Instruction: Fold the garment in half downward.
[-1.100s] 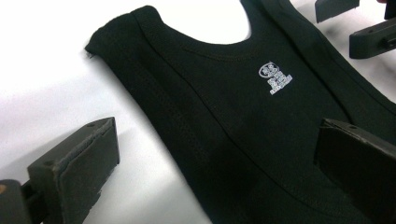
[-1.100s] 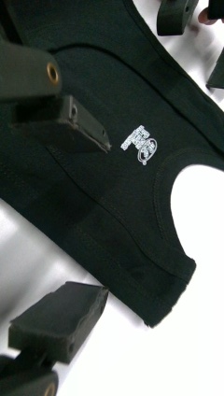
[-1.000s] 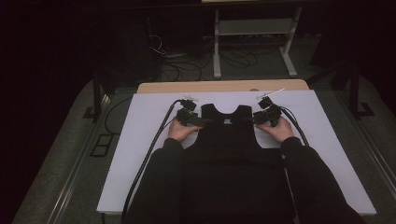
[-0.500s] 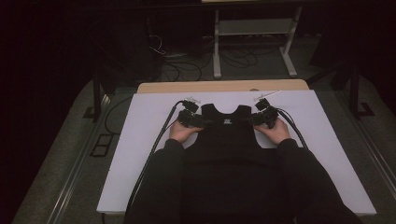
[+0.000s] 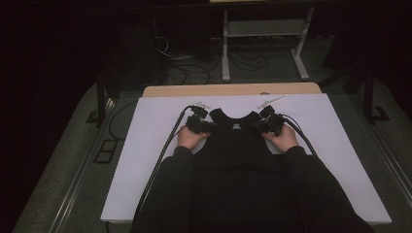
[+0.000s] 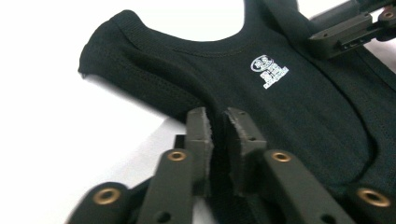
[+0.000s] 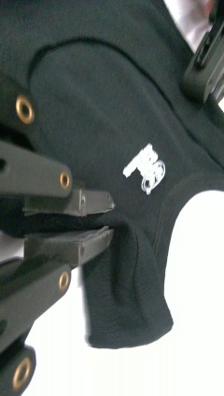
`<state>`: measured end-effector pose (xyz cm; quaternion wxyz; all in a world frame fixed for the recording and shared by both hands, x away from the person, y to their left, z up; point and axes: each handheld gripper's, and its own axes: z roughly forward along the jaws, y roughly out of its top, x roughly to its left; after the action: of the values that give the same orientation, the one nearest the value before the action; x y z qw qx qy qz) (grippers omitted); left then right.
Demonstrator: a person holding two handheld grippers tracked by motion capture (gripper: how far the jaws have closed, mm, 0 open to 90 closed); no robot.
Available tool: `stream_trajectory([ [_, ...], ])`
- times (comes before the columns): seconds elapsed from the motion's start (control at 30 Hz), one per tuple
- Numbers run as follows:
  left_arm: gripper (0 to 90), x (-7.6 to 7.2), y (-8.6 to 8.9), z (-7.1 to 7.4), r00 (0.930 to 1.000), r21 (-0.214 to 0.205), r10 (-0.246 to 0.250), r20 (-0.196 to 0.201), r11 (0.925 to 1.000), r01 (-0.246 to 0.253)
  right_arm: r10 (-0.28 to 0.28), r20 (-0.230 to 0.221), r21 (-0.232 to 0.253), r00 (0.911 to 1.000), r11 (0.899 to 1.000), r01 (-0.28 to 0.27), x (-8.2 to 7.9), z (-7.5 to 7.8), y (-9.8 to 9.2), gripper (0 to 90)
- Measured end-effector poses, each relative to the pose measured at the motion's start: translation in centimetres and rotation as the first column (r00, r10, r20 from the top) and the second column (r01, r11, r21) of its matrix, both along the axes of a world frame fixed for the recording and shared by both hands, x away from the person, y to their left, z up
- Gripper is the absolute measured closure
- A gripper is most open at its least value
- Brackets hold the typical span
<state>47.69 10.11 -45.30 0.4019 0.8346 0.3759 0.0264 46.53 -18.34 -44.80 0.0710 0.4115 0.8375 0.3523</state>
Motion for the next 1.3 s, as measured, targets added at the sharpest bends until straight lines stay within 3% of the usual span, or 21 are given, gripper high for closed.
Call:
stream_trajectory([
  [0.17,86.2,0.2,0.2,0.4,0.9998,0.008,0.001,-0.022,1.0000,0.000,-0.007,-0.042,0.041,0.9991,0.999,0.008,0.2,0.1,-0.3,83.0],
  [0.23,86.4,0.2,0.3,0.6,0.9993,-0.016,0.012,-0.034,0.9998,-0.013,-0.017,-0.058,0.073,0.9982,0.997,0.021,0.3,0.3,-0.7,83.2],
  [0.4,86.4,0.0,0.7,1.3,0.9994,-0.025,0.009,-0.034,0.9997,-0.009,-0.016,-0.040,0.105,0.9991,0.994,0.020,0.1,1.6,-1.1,83.5],
  [0.5,86.4,-0.1,1.0,1.8,0.9996,-0.015,-0.003,-0.029,0.9999,0.003,-0.014,-0.026,0.088,0.9996,0.996,0.016,-0.3,2.3,-1.2,83.6],
  [0.57,86.4,-0.4,0.9,2.2,0.9994,-0.037,0.013,-0.032,0.9992,-0.014,-0.009,-0.021,0.084,0.9997,0.996,0.010,-0.5,2.7,-1.2,83.7],
  [0.77,86.4,-0.9,1.4,3.9,1.0000,-0.039,0.000,-0.004,0.9992,-0.001,-0.002,0.006,0.095,1.0000,0.995,0.001,-1.2,4.0,-1.2,83.6],
  [0.83,86.4,-1.1,1.7,4.6,0.9999,-0.049,0.001,0.011,0.9988,-0.001,-0.007,0.019,0.073,0.9998,0.997,0.005,-1.4,4.5,-1.1,83.6],
  [0.9,86.4,-1.3,2.0,5.3,0.9998,-0.078,0.013,0.018,0.9969,-0.011,-0.013,0.021,0.087,0.9997,0.996,0.011,-1.6,4.9,-1.2,83.6],
  [1.2,86.4,-2.8,2.9,7.8,0.9985,-0.076,0.000,0.055,0.9971,0.004,-0.018,0.041,0.166,0.9990,0.986,0.011,-2.8,7.5,-1.6,83.6],
  [1.3,86.3,-3.3,3.1,8.5,0.9976,-0.059,-0.013,0.068,0.9981,0.018,-0.011,0.048,0.167,0.9988,0.986,0.003,-3.3,8.1,-1.5,83.6],
])
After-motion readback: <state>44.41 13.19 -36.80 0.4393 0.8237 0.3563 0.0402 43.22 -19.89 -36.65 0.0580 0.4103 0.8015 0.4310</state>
